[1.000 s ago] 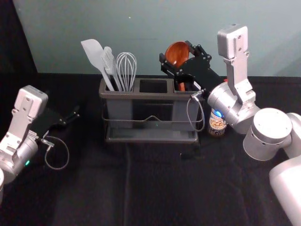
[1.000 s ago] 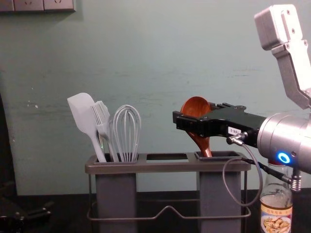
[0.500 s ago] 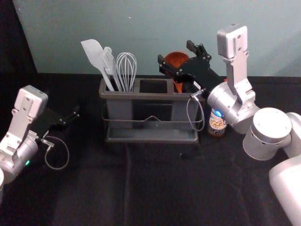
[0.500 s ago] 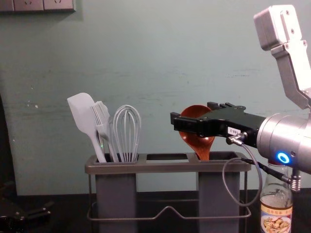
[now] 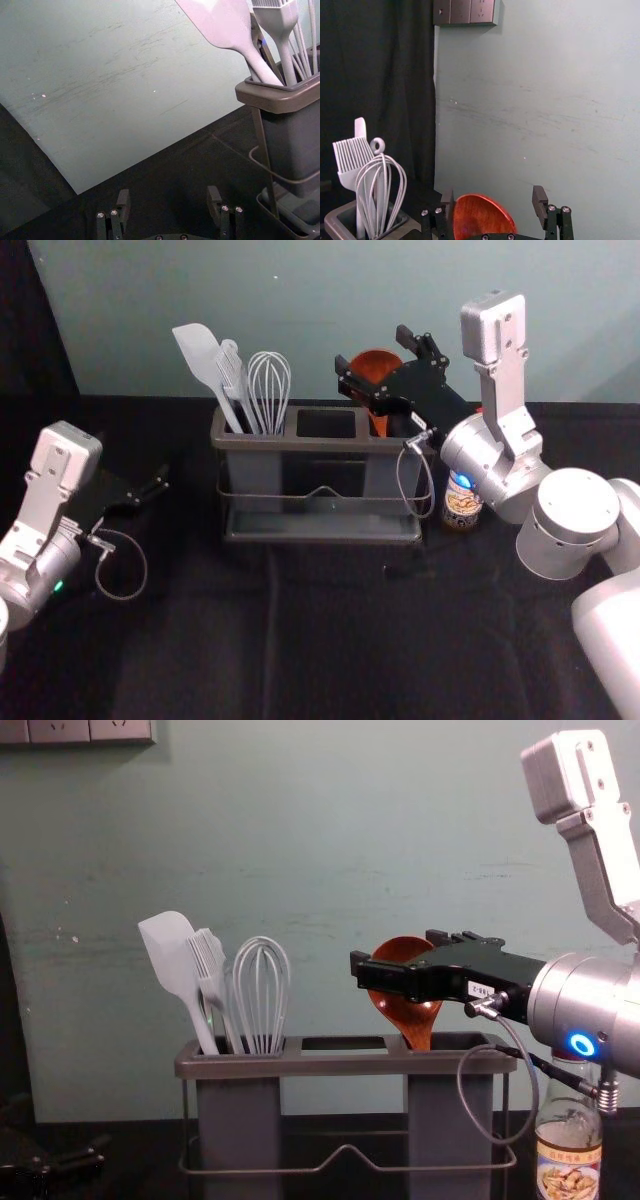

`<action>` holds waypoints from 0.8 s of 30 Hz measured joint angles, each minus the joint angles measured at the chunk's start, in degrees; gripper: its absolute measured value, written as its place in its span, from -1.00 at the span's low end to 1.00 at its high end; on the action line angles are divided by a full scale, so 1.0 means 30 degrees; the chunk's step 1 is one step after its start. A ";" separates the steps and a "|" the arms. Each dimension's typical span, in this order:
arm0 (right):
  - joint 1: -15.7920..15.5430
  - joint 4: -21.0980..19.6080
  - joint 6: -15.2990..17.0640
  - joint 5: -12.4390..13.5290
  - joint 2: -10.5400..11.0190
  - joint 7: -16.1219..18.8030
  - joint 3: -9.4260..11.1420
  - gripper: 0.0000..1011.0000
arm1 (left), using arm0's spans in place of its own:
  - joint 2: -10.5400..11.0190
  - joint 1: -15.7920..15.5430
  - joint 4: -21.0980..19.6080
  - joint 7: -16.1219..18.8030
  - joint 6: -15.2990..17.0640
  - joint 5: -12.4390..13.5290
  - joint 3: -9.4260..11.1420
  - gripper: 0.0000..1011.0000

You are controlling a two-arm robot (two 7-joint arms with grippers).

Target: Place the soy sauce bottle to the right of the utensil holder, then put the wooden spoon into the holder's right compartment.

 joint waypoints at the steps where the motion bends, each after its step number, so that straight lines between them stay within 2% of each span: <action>1: -0.0005 -0.0043 0.0001 -0.0012 0.0018 -0.0001 -0.0001 0.98 | 0.0000 0.0001 0.0000 0.0000 0.0000 0.0000 0.0000 0.99; 8: -0.0301 -0.1005 0.0040 -0.0189 0.0261 -0.0129 0.0066 0.98 | 0.0000 0.0001 0.0000 0.0000 0.0000 0.0001 0.0000 0.99; 15: -0.0712 -0.2520 0.0777 -0.0131 0.0605 -0.0123 0.0273 0.98 | -0.0001 0.0001 0.0000 0.0000 -0.0001 0.0000 0.0000 0.99; 18: -0.0860 -0.3328 0.1700 -0.0068 0.0878 -0.0087 0.0316 0.98 | 0.0000 0.0001 0.0000 0.0000 0.0000 0.0000 -0.0001 0.99; 22: -0.1145 -0.4914 0.3783 0.0182 0.1508 0.0264 0.0403 0.98 | -0.0001 0.0001 0.0000 0.0000 -0.0001 0.0001 -0.0001 0.99; 23: -0.1145 -0.4914 0.3783 0.0182 0.1508 0.0264 0.0403 0.98 | 0.0000 0.0001 -0.0001 0.0000 -0.0001 0.0000 0.0000 0.99; 24: -0.1303 -0.5498 0.4513 0.0332 0.1768 0.0382 0.0486 0.98 | 0.0000 0.0002 0.0000 0.0000 0.0000 0.0000 0.0000 0.99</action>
